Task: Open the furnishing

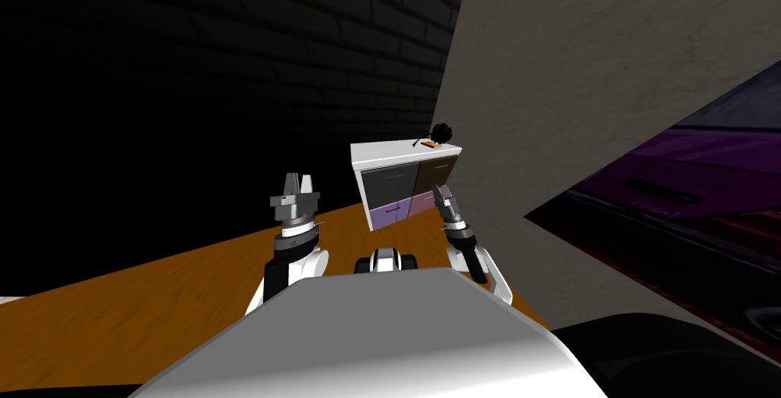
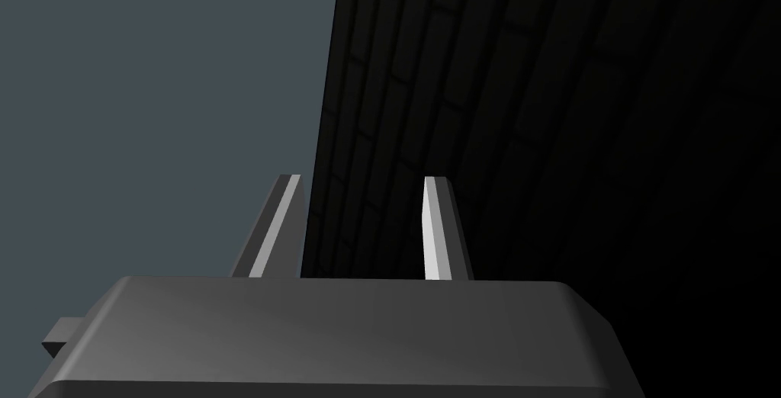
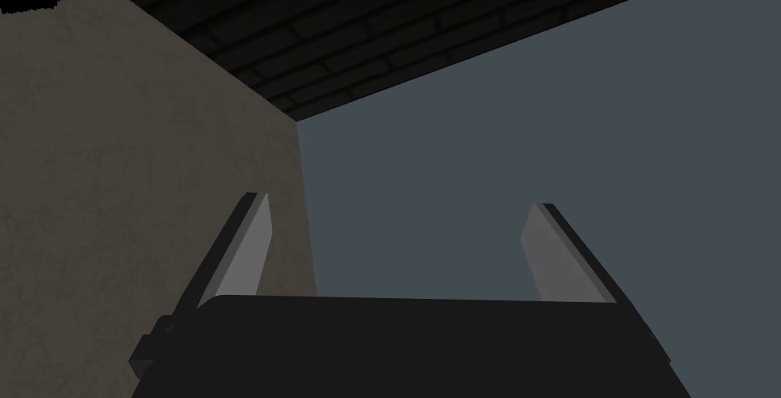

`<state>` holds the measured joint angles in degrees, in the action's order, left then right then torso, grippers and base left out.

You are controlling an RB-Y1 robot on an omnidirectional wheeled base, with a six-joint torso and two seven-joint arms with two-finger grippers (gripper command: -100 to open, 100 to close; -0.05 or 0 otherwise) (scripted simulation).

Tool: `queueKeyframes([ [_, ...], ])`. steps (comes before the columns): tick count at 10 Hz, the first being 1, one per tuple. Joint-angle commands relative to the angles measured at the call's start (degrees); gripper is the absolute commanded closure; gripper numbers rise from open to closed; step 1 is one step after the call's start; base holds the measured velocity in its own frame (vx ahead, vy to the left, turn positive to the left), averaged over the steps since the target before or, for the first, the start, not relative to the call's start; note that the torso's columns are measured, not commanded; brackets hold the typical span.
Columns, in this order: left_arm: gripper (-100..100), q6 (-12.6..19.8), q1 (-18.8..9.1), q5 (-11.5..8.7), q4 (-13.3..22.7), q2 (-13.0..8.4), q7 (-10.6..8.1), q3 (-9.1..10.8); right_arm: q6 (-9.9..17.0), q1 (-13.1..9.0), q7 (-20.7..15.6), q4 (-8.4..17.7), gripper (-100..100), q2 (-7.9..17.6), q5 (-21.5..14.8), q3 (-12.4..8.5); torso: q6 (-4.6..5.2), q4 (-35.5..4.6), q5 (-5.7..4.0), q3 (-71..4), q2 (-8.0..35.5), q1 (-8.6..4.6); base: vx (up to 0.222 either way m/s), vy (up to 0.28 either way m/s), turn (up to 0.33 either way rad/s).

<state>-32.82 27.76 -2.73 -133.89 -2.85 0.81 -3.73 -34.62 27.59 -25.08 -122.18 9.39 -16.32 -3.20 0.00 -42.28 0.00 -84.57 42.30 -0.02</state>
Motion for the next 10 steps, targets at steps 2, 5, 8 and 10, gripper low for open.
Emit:
queueKeyframes([
  [2,0,0.00,0.00,0.00,0.00,0.00,0.00,0.00,-1.52,-0.75,-6.16,1.91,-100,0.02,-2.81,-0.94,0.00,-0.01,-0.01,0.02,0.02,-0.01,0.043,0.057,-0.023],
  [5,0,0.00,0.00,0.00,0.00,0.00,0.00,0.00,-2.21,-1.15,-11.13,2.87,-100,-0.02,-4.17,-1.39,0.00,0.02,0.01,-0.05,-0.09,0.06,0.058,0.062,-0.026],
  [8,0,0.00,0.00,0.00,0.00,0.00,0.00,0.00,-2.90,-1.56,-15.13,3.90,-100,-0.06,-5.55,-1.84,0.01,-0.01,-0.02,0.03,0.01,-0.01,0.035,0.036,-0.018],
  [10,0,0.00,0.00,0.00,0.00,0.00,0.00,0.00,-3.60,-1.99,-18.52,4.98,-100,-0.09,-6.94,-2.30,0.00,0.02,0.01,-0.05,-0.10,0.08,0.060,0.058,-0.026],
])
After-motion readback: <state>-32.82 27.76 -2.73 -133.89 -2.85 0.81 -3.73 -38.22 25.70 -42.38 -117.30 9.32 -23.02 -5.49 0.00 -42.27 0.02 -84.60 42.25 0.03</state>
